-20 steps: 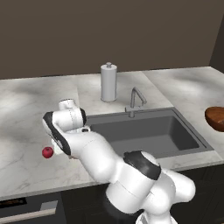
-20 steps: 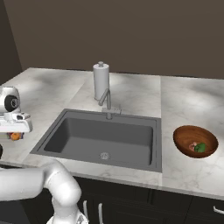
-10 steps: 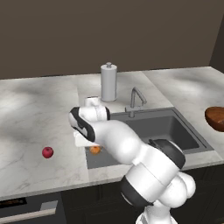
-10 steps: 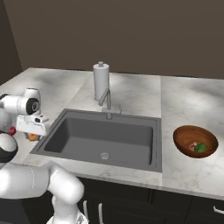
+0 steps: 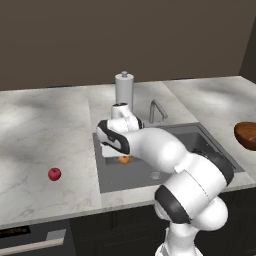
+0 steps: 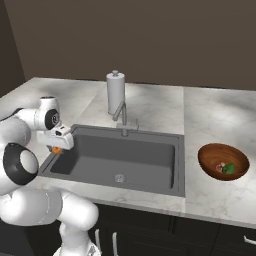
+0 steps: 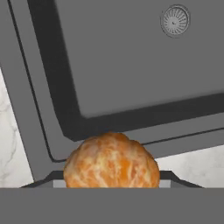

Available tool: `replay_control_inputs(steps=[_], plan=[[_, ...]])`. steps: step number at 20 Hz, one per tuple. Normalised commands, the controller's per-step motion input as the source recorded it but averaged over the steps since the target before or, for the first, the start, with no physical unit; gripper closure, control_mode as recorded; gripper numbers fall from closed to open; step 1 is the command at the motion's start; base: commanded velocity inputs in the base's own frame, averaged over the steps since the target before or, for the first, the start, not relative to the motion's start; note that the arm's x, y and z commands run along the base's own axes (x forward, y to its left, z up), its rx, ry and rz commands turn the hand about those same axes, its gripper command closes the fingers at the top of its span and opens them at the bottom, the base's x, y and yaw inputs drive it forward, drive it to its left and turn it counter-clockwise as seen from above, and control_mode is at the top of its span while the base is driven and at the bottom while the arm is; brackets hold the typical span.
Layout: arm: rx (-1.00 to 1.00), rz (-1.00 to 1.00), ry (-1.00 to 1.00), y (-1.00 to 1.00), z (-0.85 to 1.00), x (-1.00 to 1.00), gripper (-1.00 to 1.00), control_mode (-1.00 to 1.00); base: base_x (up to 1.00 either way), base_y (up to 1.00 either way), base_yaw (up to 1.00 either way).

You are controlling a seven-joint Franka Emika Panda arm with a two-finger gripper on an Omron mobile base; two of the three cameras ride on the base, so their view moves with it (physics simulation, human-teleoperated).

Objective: There is a mixed pile of frozen fruits and vegetables on the counter. Locate all the frozen vegetables and place the items in a bowl on the counter. Take all the frozen fruits and defrost them in a running sink.

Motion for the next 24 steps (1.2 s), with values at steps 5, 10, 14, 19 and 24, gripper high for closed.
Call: replay_control_inputs(steps=[5, 10, 14, 19, 24], plan=[[0.01, -0.04, -0.06, -0.62, -0.36, 0.66, 1.00, -1.00, 0.00, 0.00, 0.00], [0.03, 0.00, -0.02, -0.51, -0.38, 0.66, 1.00, -1.00, 0.00, 0.00, 0.00], [0.01, 0.01, 0.00, -0.22, -0.44, 0.48, 1.00, -1.00, 0.00, 0.00, 0.00], [0.00, 0.04, 0.00, -0.01, -0.44, 0.41, 1.00, -1.00, 0.00, 0.00, 0.00], [-0.01, 0.03, 0.01, 0.00, -0.42, 0.51, 1.00, -1.00, 0.00, 0.00, 0.00]])
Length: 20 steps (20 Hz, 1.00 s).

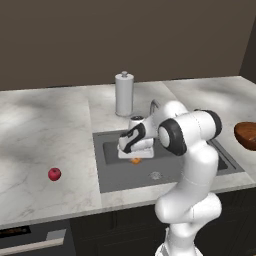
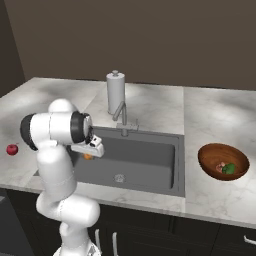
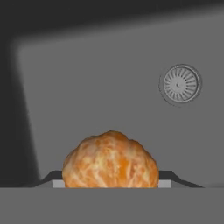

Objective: There is a mixed pile of frozen fruits and vegetables on the counter. Locate all the frozen vegetables and place the items in a bowl on the counter. Take all the frozen fruits and defrost them in a running sink.

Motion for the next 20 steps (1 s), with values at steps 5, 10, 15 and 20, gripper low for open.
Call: replay_control_inputs(steps=[5, 10, 15, 20], plan=[[-0.01, 0.02, 0.00, 0.00, -0.46, 0.52, 1.00, -1.00, 0.00, 0.00, 0.00], [-0.03, 0.01, 0.00, 0.00, -0.51, 0.40, 1.00, -1.00, 0.00, 0.00, 0.00], [-0.01, 0.01, 0.03, -0.02, -0.54, 0.49, 1.00, -1.00, 0.00, 0.00, 0.00], [0.00, 0.01, 0.02, -0.01, -0.53, 0.56, 1.00, -1.00, 0.00, 0.00, 0.00]])
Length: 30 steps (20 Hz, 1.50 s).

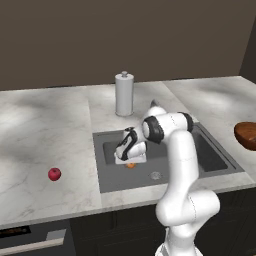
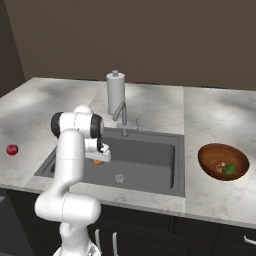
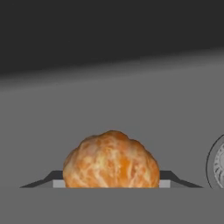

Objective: There is a mixed pile of frozen fruits and vegetables on the counter. Locate all the frozen vegetables and place the items in a bowl on the counter. Take all the frozen fruits and defrost them in a running sink.

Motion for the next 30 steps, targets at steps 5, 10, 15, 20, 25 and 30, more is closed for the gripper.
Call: replay_control_inputs(steps=[5, 10, 15, 20, 25, 30], plan=[[0.00, 0.02, 0.00, 0.01, -0.41, 0.40, 1.00, -1.00, 0.00, 0.00, 0.00], [0.01, 0.02, 0.04, 0.10, -0.30, 0.00, 1.00, -1.00, 0.00, 0.00, 0.00], [0.01, 0.01, 0.03, 0.03, -0.28, 0.00, -1.00, -1.00, 0.00, 0.00, 0.00], [0.00, 0.00, 0.01, 0.00, -0.02, 0.00, -1.00, -1.00, 0.00, 0.00, 0.00], [-0.01, -0.01, 0.02, 0.00, 0.64, -0.18, -1.00, -1.00, 0.00, 0.00, 0.00], [-0.02, 0.00, 0.00, 0.06, 1.00, -0.38, -1.00, -1.00, 0.00, 0.00, 0.00]])
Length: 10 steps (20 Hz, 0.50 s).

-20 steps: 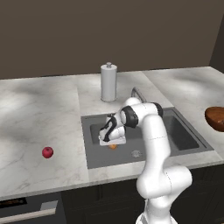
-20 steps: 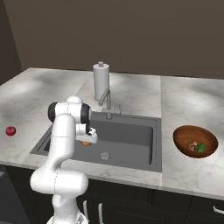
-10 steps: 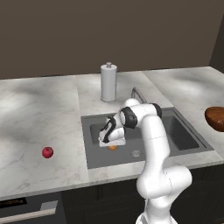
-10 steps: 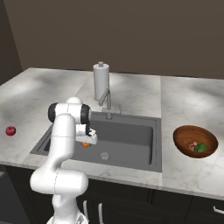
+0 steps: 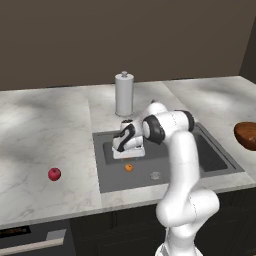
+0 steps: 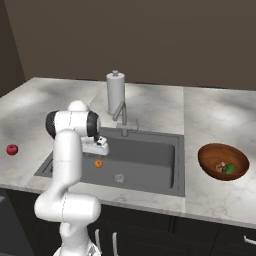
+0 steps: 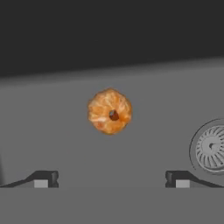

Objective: There is a mixed pile of frozen fruits and vegetables on the counter. Locate all the frozen vegetables and place the items in a bowl on the counter. Take all the frozen fruits and defrost them in a running sink.

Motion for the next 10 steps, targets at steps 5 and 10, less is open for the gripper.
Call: replay_control_inputs(steps=[5, 10], plan=[[-0.04, 0.00, -0.04, 0.18, 0.95, -0.50, -1.00, -1.00, 0.00, 0.00, 0.00], [0.00, 0.01, -0.06, 0.27, 0.96, -0.50, -1.00, -1.00, 0.00, 0.00, 0.00]])
